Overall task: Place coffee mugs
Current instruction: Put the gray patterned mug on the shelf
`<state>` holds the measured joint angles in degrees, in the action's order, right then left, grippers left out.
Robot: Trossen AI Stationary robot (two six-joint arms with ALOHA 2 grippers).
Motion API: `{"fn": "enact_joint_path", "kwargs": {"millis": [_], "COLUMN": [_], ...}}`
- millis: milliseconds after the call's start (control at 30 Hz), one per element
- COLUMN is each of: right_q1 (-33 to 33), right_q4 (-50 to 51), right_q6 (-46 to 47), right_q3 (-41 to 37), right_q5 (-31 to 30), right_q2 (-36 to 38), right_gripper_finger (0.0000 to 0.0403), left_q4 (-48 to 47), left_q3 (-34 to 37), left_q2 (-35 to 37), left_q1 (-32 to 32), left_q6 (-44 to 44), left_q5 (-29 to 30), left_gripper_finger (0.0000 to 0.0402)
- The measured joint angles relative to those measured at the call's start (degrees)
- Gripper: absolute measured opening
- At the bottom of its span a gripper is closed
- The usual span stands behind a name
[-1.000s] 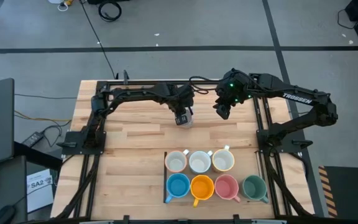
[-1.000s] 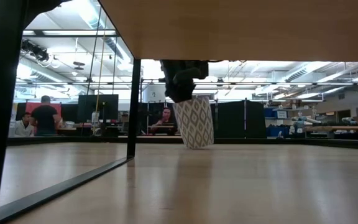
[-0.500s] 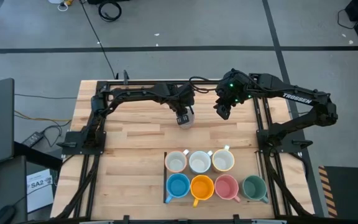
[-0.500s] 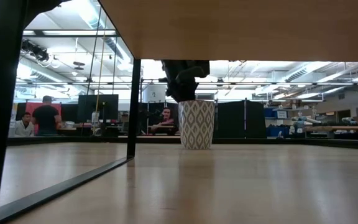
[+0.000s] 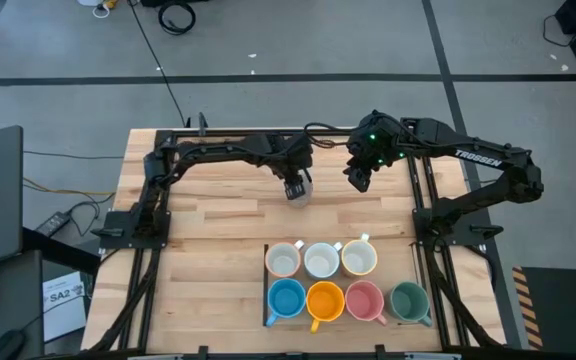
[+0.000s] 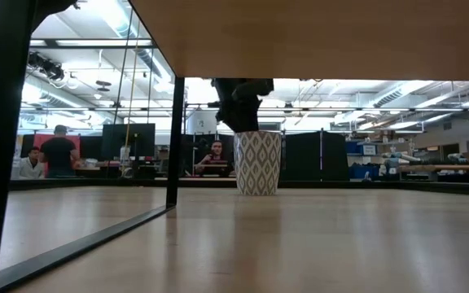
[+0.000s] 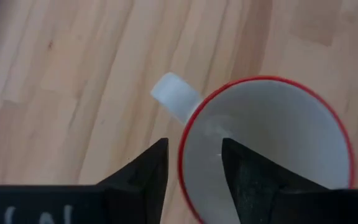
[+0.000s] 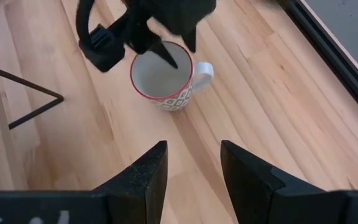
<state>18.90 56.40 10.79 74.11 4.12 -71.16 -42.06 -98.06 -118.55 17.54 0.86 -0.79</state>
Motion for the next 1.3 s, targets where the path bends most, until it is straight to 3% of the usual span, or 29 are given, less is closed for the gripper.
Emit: {"fn": "enact_joint_path", "kwargs": {"millis": [267,567,933,1167,1300], "right_q1": [0.0,0.23,1.6,1.6,1.57], "right_q4": [-1.48,-12.1,-22.63,-26.2,-28.08], "right_q6": [0.02,-3.44,-14.83,-20.32,-21.49], "right_q3": [0.0,0.02,0.02,0.02,0.02], "right_q5": [0.0,0.64,4.95,8.02,9.44], "right_q2": [-0.02,-1.89,-12.84,-19.62,-22.69], "right_gripper_finger": [0.0154,0.0154,0.0154,0.0154,0.0154], "left_q4": [-3.21,-11.75,-13.59,-23.71,-24.04], "left_q3": [0.0,0.0,-0.02,0.0,0.0], "left_q2": [5.16,12.25,14.89,15.91,16.03], "left_q1": [1.1,1.0,1.36,2.23,2.54], "left_q6": [0.19,2.91,2.87,2.89,4.3], "left_q5": [-0.44,-0.49,-0.16,0.66,0.7], "left_gripper_finger": [0.0156,0.0156,0.0156,0.0156,0.0156]}}
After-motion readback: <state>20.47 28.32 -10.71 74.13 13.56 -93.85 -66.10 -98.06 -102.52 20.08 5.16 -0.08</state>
